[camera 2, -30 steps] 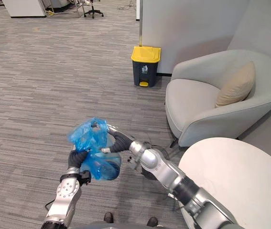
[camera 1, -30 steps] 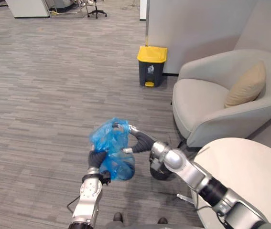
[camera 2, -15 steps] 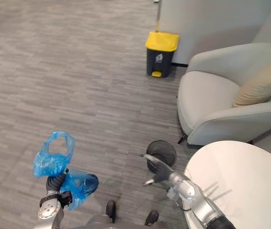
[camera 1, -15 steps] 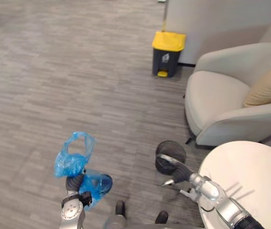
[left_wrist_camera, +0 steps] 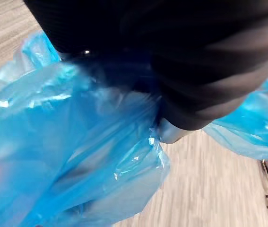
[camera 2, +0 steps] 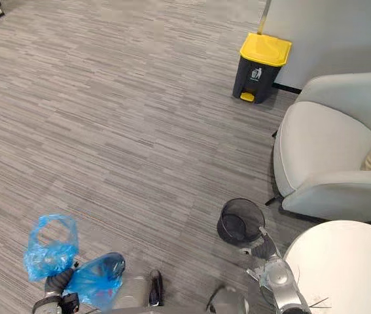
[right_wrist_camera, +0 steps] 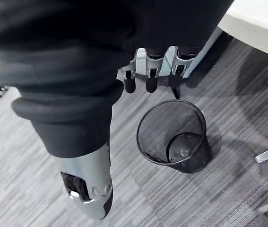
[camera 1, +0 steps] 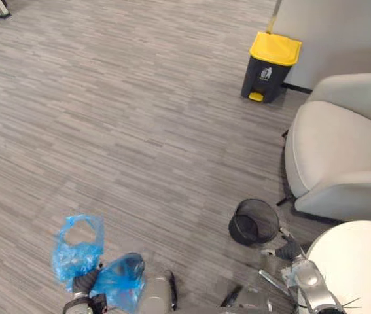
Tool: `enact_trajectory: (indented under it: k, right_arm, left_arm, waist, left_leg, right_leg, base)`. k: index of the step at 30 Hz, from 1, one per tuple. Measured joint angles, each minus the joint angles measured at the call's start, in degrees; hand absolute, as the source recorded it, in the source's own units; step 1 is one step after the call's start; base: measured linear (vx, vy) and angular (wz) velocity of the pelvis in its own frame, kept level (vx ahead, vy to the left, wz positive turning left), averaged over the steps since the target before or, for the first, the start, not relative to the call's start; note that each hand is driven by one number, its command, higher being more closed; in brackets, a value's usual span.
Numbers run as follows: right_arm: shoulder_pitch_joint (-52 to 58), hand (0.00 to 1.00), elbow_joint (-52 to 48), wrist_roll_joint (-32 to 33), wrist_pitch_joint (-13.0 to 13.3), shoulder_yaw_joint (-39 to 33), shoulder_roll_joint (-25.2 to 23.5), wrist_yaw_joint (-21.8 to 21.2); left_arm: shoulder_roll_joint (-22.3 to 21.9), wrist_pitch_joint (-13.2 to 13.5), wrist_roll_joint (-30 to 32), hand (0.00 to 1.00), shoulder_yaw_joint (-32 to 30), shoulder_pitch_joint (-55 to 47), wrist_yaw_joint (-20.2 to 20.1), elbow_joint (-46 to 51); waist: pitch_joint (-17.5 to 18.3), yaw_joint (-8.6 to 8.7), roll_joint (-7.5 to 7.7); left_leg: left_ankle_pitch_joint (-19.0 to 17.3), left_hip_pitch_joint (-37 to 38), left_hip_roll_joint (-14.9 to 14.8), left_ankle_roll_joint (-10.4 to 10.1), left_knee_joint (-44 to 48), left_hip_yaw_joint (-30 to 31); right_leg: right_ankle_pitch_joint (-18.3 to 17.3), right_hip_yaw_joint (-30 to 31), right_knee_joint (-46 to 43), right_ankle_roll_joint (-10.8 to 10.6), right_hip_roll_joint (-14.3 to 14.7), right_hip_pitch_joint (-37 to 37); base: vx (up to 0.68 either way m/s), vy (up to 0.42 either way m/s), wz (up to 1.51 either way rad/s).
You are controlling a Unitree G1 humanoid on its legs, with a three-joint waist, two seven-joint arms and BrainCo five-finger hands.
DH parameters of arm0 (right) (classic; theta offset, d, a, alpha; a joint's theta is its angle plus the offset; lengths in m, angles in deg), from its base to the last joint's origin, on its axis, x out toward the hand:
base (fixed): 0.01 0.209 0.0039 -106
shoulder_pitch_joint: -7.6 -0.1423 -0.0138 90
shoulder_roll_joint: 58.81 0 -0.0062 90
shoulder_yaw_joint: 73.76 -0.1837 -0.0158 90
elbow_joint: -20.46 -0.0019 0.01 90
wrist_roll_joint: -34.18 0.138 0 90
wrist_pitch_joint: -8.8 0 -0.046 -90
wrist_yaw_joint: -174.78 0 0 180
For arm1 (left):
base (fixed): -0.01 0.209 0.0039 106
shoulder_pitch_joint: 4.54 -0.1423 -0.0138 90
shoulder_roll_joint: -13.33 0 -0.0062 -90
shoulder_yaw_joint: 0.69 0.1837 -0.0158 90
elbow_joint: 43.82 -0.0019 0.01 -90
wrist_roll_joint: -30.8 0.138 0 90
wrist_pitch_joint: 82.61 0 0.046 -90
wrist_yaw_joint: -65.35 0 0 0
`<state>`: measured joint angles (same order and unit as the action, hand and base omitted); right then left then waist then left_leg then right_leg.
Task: Gather rubbish on tea table into small bin, then transfer packed bag to large trash can.
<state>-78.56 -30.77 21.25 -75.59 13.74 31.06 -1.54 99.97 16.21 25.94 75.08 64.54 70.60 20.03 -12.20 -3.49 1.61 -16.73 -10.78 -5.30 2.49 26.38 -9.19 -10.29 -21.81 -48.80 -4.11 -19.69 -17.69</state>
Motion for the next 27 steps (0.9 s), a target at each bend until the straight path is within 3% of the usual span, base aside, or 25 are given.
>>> enact_trajectory:
  k: [2,3,4,6,7,9,10,11,12,13,14,15,17,18,19,20,21,22,23,24,25,26,27]
  right_arm:
    - [-0.2,0.00,0.0,0.2,0.1,-0.3,0.0,0.0]
    - [-0.5,0.00,0.2,1.5,0.1,-2.3,-0.3,0.1]
    - [-0.8,0.00,0.3,1.9,-0.1,-3.3,-0.4,0.1]
    - [-0.7,0.00,0.4,2.2,-0.5,-4.6,-0.4,0.6]
    - [-0.4,0.00,0.4,2.4,-1.1,-5.6,-0.6,1.2]
    - [0.5,0.00,0.2,2.7,-1.6,-6.4,-0.7,1.3]
    - [1.5,0.00,0.2,3.4,-1.6,-6.7,-0.5,1.3]
    - [1.6,0.00,0.3,3.7,-1.7,-6.8,-0.5,1.3]
    - [1.6,0.00,0.3,3.9,-1.8,-6.7,-0.6,1.3]
    - [0.6,0.00,0.1,3.9,-1.8,-6.4,-0.8,1.2]
    - [-0.1,0.00,0.1,4.5,-1.7,-6.5,-0.9,1.3]
    - [-0.4,0.00,0.1,4.7,-1.8,-6.5,-1.2,1.5]
    - [-1.2,0.00,-1.3,6.1,-1.7,-6.6,-2.5,1.8]
    - [-1.2,0.00,-2.1,6.2,-1.7,-6.6,-2.7,1.8]
    - [-1.8,0.00,-2.8,6.2,-1.3,-6.6,-2.7,2.1]
    - [-2.5,0.00,-2.9,6.2,-1.3,-6.8,-2.8,2.6]
    - [-2.6,0.00,-2.8,6.2,-1.3,-6.8,-2.9,2.7]
    - [-2.7,0.00,-1.9,6.2,-1.2,-7.4,-3.3,2.9]
    - [-2.2,0.00,-1.8,6.2,-1.3,-7.4,-3.2,2.9]
    - [-1.2,0.00,-1.3,6.1,-1.4,-7.6,-4.0,3.0]
    - [-0.3,0.00,-1.4,6.1,-1.5,-7.6,-6.3,3.1]
    - [0.8,0.00,-1.4,6.1,-1.5,-7.5,-7.2,3.1]
    - [1.0,0.00,-1.3,6.0,-1.6,-7.0,-7.8,3.1]
  left_arm:
    - [0.3,-0.1,-0.1,1.00,0.0,0.6,0.1,0.0]
    - [0.0,-0.2,-0.1,1.00,0.2,2.2,0.1,0.0]
    - [-0.1,-0.2,-0.1,1.00,0.2,3.3,0.1,-0.3]
    - [-0.1,-0.2,-0.2,1.00,0.2,5.4,0.1,-0.5]
    - [-0.2,-0.2,-0.2,1.00,0.2,6.9,0.2,-0.5]
    - [-0.2,-0.1,-0.2,1.00,1.2,8.5,0.3,-0.5]
    - [-1.1,-0.1,-0.2,1.00,1.5,8.2,0.2,-0.5]
    - [-1.9,-0.1,-0.2,1.00,1.9,7.8,0.1,-0.5]
    - [-2.1,-0.1,-0.2,1.00,2.2,8.2,0.0,-0.5]
    - [-2.4,-0.2,-0.2,1.00,2.4,8.3,0.0,-0.6]
    - [-2.5,-0.2,-0.2,1.00,2.6,8.8,-0.2,-0.6]
    - [-2.5,-0.2,-0.2,1.00,2.6,9.2,-0.2,-0.6]
    - [-2.4,-0.2,-0.2,1.00,2.8,11.0,-0.3,-0.4]
    - [-2.4,-0.1,-0.2,1.00,2.9,11.1,-0.4,0.0]
    - [-2.4,0.0,-0.2,1.00,2.9,11.1,-0.9,0.4]
    - [-2.4,0.0,-0.1,1.00,2.9,11.0,-1.3,0.8]
    - [-2.4,0.0,-0.1,1.00,2.9,11.3,-1.4,0.9]
    - [-2.7,-0.1,-0.1,1.00,2.9,10.7,-1.3,0.9]
    - [-3.0,-0.2,-0.1,1.00,3.0,10.2,-1.3,0.9]
    - [-3.2,-0.3,-0.1,1.00,2.8,9.1,-1.3,0.8]
    - [-2.1,-0.3,0.0,1.00,2.9,8.5,-1.2,0.8]
    - [-1.8,-0.4,0.0,1.00,3.0,8.6,-1.2,0.8]
    - [-1.8,-0.8,0.3,1.00,3.6,8.9,-1.2,0.9]
  waist:
    - [-0.3,0.03,0.15]
    - [-0.6,0.41,0.26]
    - [-1.0,1.01,0.42]
    - [-1.4,1.72,0.76]
    - [-1.3,2.83,0.90]
    - [-1.1,3.21,0.79]
    - [0.4,3.85,-0.10]
    - [1.2,4.28,-2.19]
    - [1.2,4.05,-2.89]
    - [1.0,3.56,-4.07]
    - [0.3,2.49,-3.78]
    - [0.2,2.28,-3.73]
    - [-1.4,1.72,-0.34]
    - [-1.6,1.50,0.31]
    - [-1.9,0.62,1.31]
    - [-2.2,-0.67,1.88]
    - [-2.3,-0.88,1.95]
    - [-2.1,-1.66,0.89]
    - [-1.8,-1.87,-0.24]
    - [-0.9,-2.26,-0.72]
    - [0.0,-2.03,2.03]
    - [1.2,-1.78,4.00]
    - [1.7,-1.87,5.09]
  left_leg:
    - [-0.6,0.6,0.1,0.3,-0.3,0.6]
    - [-1.2,1.6,0.4,0.4,-1.2,1.2]
    - [-1.3,2.9,0.8,0.3,-2.5,1.5]
    - [-1.6,5.0,1.7,-0.3,-4.5,2.5]
    - [-2.8,6.7,2.4,-1.7,-4.8,4.7]
    - [-5.4,9.0,2.4,-2.4,-5.1,6.0]
    - [-6.4,11.2,0.7,-4.1,-5.5,7.0]
    - [-5.8,8.9,-1.9,-5.7,2.4,6.0]
    - [-4.4,6.8,-4.1,-8.0,7.7,4.4]
    - [1.6,2.2,-8.1,-8.6,19.5,2.3]
    - [2.0,-2.2,-11.3,-7.7,28.9,0.9]
    - [1.5,-3.7,-11.9,-6.9,31.6,0.3]
    - [0.4,-8.3,-10.5,-5.2,31.1,-2.9]
    - [0.4,-9.6,-9.7,-5.2,28.8,-3.2]
    - [0.5,-12.6,-7.7,-5.2,21.7,-2.3]
    - [1.5,-14.9,-5.4,-6.2,11.8,0.9]
    - [2.8,-15.6,-4.3,-7.5,6.1,2.8]
    - [7.9,-14.3,-3.7,-8.1,-6.2,6.6]
    - [10.0,-13.7,-4.3,-7.7,-9.4,8.1]
    - [16.4,-13.4,-4.5,-8.2,-5.6,9.8]
    - [13.6,-13.4,-2.7,-6.8,-2.0,8.1]
    - [11.9,-13.2,-1.7,-6.4,-1.1,6.6]
    - [8.8,-11.8,-1.4,-5.4,0.6,4.6]
  right_leg:
    - [-1.2,0.1,3.8,0.7,1.8,-1.7]
    - [-1.0,-0.5,11.7,-0.4,4.1,-3.5]
    - [0.0,-1.3,17.7,-1.3,5.1,-4.1]
    - [3.2,-1.8,27.8,-1.2,6.7,-4.2]
    - [5.7,-1.4,32.6,0.2,7.4,-4.3]
    - [6.9,-0.5,30.6,2.7,8.0,-4.4]
    - [8.4,-0.8,28.4,4.9,9.1,-3.4]
    - [8.1,-2.2,27.7,5.7,11.0,-2.0]
    - [7.7,-2.6,28.3,6.6,12.4,-1.1]
    - [7.1,-2.5,31.2,7.6,15.5,1.8]
    - [7.1,-1.9,34.5,8.2,18.0,5.9]
    - [7.0,-1.3,36.3,8.4,18.7,8.1]
    - [6.9,1.2,42.7,8.5,18.9,16.6]
    - [6.9,2.1,43.9,8.4,18.9,17.9]
    - [6.4,4.1,45.6,8.1,18.9,19.7]
    - [5.4,6.4,46.4,7.0,18.8,20.7]
    - [4.6,7.4,46.5,6.1,18.8,21.2]
    - [3.0,8.9,46.6,4.6,19.9,23.2]
    - [1.7,10.1,46.4,3.7,20.8,24.2]
    - [-2.3,12.8,43.0,2.0,21.3,25.2]
    - [-6.7,14.1,37.5,0.5,17.6,23.9]
    - [-8.0,14.4,33.4,-0.5,15.5,22.4]
    - [-7.7,14.9,22.7,-2.2,13.4,18.1]
  base:
    - [0.23,0.062,0.24]
    - [0.18,0.018,0.35]
    - [0.25,0.009,0.44]
    - [0.32,-0.036,0.54]
    - [0.39,-0.104,0.73]
    - [0.44,-0.186,0.63]
    - [0.54,-0.203,0.57]
    - [0.60,-0.217,0.39]
    - [0.76,-0.261,-0.06]
    - [0.75,-0.265,-0.50]
    - [0.64,-0.195,-0.51]
    - [0.60,-0.168,-0.36]
    - [0.55,-0.150,-0.24]
    - [0.50,-0.073,-0.54]
    - [0.47,0.015,-0.84]
    - [0.46,0.059,-0.99]
    - [0.45,0.142,-1.03]
    - [0.38,0.163,-0.83]
    - [0.60,0.324,-1.06]
    - [0.63,0.327,-0.84]
    - [0.53,0.274,-0.73]
    - [0.47,0.144,-0.54]
    - [0.55,0.216,-0.68]
